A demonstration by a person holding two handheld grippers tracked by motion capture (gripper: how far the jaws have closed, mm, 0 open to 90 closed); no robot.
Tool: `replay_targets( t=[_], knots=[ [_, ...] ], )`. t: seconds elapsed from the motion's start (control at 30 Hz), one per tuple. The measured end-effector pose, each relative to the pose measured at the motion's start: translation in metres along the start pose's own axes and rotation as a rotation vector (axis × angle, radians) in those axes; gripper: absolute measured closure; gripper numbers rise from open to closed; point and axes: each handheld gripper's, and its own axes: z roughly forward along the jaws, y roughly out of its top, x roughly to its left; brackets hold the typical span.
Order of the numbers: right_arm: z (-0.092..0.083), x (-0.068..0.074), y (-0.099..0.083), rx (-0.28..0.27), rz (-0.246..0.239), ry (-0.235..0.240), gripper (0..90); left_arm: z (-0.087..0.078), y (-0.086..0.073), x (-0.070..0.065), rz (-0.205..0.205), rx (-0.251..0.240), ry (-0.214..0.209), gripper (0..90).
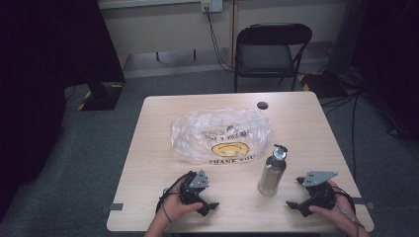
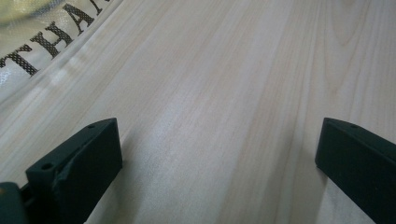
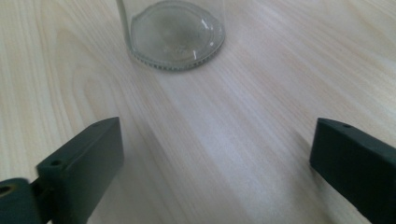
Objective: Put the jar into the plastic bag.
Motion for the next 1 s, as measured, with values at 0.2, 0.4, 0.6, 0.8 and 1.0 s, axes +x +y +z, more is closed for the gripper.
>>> replay_targets(
  t=[0.2, 0.4, 0.6, 0.8, 1.0],
  knots=[
    [-0.004, -0.004, 0.013, -0.021, 0.008, 0.0, 2.6, 0.0, 0.0, 0.0, 0.0, -0.001, 0.0, 0.0],
    [-0.005, -0.002, 0.029, -0.038, -0.01, 0.02, 3.1, 0.0, 0.0, 0.0, 0.0, -0.001, 0.0, 0.0],
    [-0.005, 0.001, 0.046, -0.062, -0.029, 0.057, 3.9, 0.0, 0.0, 0.0, 0.0, -0.001, 0.0, 0.0],
    [-0.004, 0.005, 0.062, -0.067, -0.052, 0.072, 4.8, 0.0, 0.0, 0.0, 0.0, -0.001, 0.0, 0.0],
    [-0.003, 0.006, 0.072, -0.077, -0.057, 0.086, 5.5, 0.0, 0.0, 0.0, 0.0, -0.001, -0.001, 0.0]
  ],
)
